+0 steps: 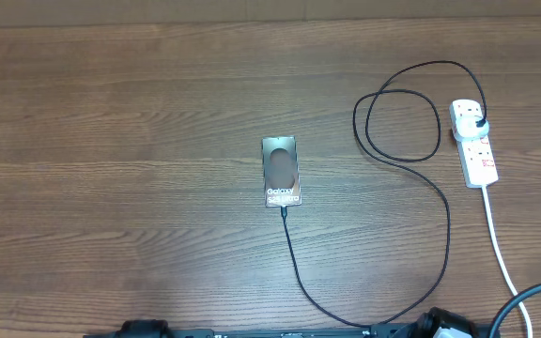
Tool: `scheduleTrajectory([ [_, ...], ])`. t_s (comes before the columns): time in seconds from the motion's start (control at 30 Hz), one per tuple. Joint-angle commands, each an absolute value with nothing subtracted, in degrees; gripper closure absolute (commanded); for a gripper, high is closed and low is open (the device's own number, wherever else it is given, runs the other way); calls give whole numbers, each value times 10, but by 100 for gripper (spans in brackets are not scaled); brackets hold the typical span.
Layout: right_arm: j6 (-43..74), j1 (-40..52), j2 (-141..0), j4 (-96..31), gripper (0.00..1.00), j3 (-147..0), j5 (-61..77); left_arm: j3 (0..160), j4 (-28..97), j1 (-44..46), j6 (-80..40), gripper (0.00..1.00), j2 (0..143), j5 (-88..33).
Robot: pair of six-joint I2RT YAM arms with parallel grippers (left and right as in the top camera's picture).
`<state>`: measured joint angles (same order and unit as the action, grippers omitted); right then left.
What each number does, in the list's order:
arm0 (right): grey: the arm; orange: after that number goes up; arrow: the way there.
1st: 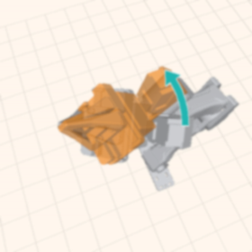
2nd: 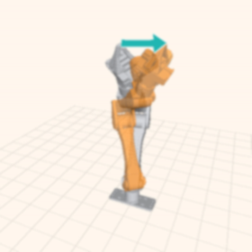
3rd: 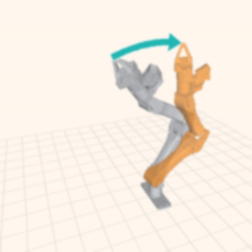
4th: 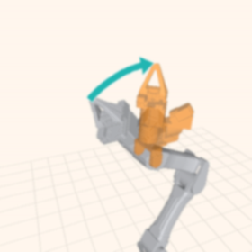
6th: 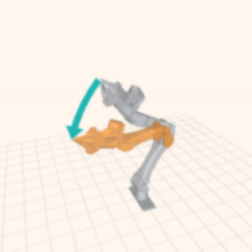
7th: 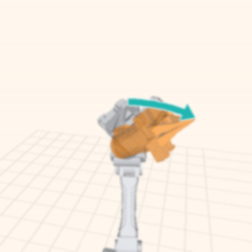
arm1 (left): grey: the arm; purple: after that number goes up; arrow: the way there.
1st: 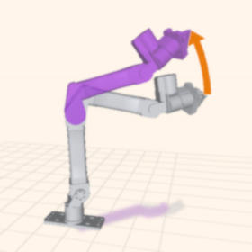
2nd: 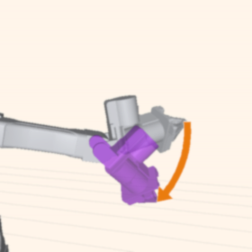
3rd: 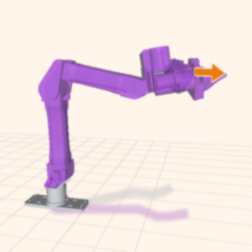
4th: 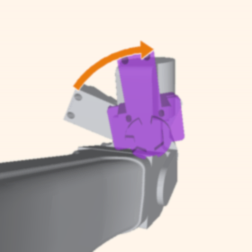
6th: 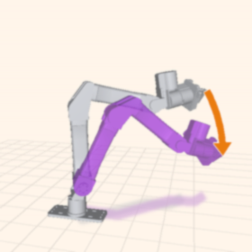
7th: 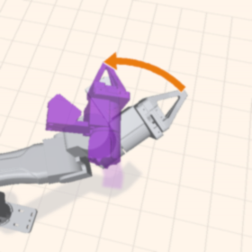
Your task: Plug charger to phone and switch on socket
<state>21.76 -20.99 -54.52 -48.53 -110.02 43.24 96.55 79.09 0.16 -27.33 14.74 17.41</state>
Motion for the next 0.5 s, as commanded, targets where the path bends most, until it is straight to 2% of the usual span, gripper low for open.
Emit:
scheduleTrajectory([
  [0.0,211,-183,-530,-480,96,-1099,432,966,837,-16,-283,0,122,180],
  [0.17,211,-158,-521,-481,96,-1099,432,964,968,-24,-279,0,110,180],
  [0.47,207,-146,-489,-479,96,-1099,430,961,968,-24,-277,0,86,180],
])
